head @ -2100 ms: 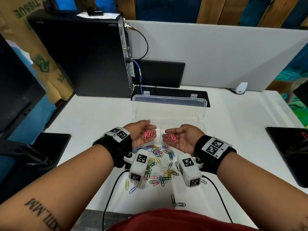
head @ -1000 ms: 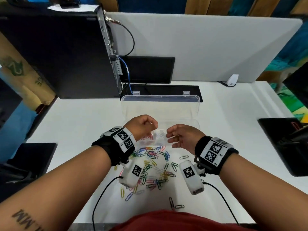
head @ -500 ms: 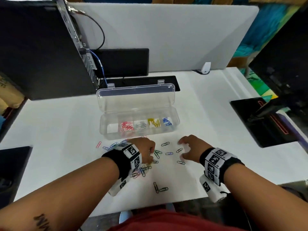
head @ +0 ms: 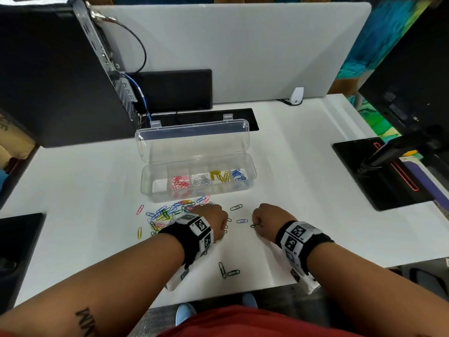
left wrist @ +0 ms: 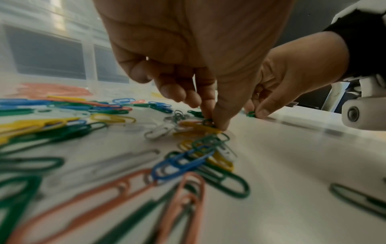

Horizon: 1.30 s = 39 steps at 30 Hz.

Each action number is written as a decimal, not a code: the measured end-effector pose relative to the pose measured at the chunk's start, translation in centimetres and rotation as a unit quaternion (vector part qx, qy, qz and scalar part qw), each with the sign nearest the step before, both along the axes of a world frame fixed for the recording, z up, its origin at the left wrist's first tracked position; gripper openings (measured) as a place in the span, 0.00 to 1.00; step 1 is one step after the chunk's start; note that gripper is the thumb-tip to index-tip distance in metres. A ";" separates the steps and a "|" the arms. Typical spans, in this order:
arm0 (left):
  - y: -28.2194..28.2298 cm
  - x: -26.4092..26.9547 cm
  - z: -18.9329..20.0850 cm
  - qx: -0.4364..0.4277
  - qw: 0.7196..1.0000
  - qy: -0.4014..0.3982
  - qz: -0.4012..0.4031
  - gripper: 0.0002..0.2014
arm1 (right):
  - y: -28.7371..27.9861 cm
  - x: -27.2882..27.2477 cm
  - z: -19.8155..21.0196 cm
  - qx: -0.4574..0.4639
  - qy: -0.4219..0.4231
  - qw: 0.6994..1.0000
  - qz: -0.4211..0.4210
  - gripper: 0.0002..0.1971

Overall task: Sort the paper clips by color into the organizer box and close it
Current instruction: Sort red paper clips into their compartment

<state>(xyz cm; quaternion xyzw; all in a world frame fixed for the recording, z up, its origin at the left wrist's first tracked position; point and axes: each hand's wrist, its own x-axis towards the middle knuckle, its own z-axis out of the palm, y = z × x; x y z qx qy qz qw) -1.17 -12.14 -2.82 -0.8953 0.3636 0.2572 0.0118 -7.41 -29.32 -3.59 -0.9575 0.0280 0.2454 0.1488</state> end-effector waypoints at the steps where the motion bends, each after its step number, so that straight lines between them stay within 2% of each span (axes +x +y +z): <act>1: 0.0 0.0 -0.1 -0.003 1.000 0.004 -0.002 0.09 | 0.0 0.0 0.0 0.001 0.003 1.000 0.006 0.04; 3: 0.0 0.0 -0.1 -0.015 1.000 0.009 0.002 0.09 | 0.1 0.2 0.1 -0.007 0.019 1.000 0.011 0.05; 7: 0.4 0.7 0.0 -0.079 0.994 0.052 0.056 0.06 | 0.3 0.5 0.1 -0.018 0.048 0.999 0.010 0.15; 10: 0.7 1.9 0.1 -0.141 0.978 0.089 0.127 0.14 | 0.3 0.6 -0.2 -0.009 0.047 0.999 0.017 0.17; 12: 0.8 2.5 0.3 -0.178 0.960 0.119 0.180 0.15 | 0.2 0.7 -0.3 0.005 0.044 0.999 0.028 0.17; 16: 0.6 3.2 0.5 -0.242 0.904 0.213 0.280 0.09 | -0.1 0.8 -0.4 0.037 0.038 0.998 0.025 0.13; 17: 0.4 3.3 0.5 -0.233 0.907 0.215 0.278 0.09 | -0.2 0.8 -0.5 0.041 0.035 0.998 0.019 0.10; 21: 0.0 3.0 0.8 -0.111 0.973 0.129 0.156 0.12 | -0.7 0.7 -0.6 0.042 0.043 0.998 0.000 0.10; 24: -0.4 2.4 0.5 -0.024 0.995 0.077 0.065 0.18 | -0.7 0.6 -0.7 0.036 0.048 0.998 0.005 0.11; 27: -0.7 2.2 0.1 0.014 0.999 0.035 0.008 0.19 | -0.7 0.5 -0.9 0.031 0.053 0.998 0.007 0.10; 32: -1.7 2.2 0.3 0.045 0.999 -0.001 -0.029 0.15 | -1.0 0.1 -0.5 0.056 0.033 0.998 -0.004 0.05; 36: -1.9 2.1 0.3 0.050 0.998 0.007 -0.042 0.06 | -1.4 0.4 0.0 0.131 -0.002 0.988 -0.082 0.05; 39: -1.9 2.1 0.4 0.059 0.997 0.014 -0.049 0.03 | -1.7 0.8 -0.3 0.204 -0.020 0.964 -0.170 0.10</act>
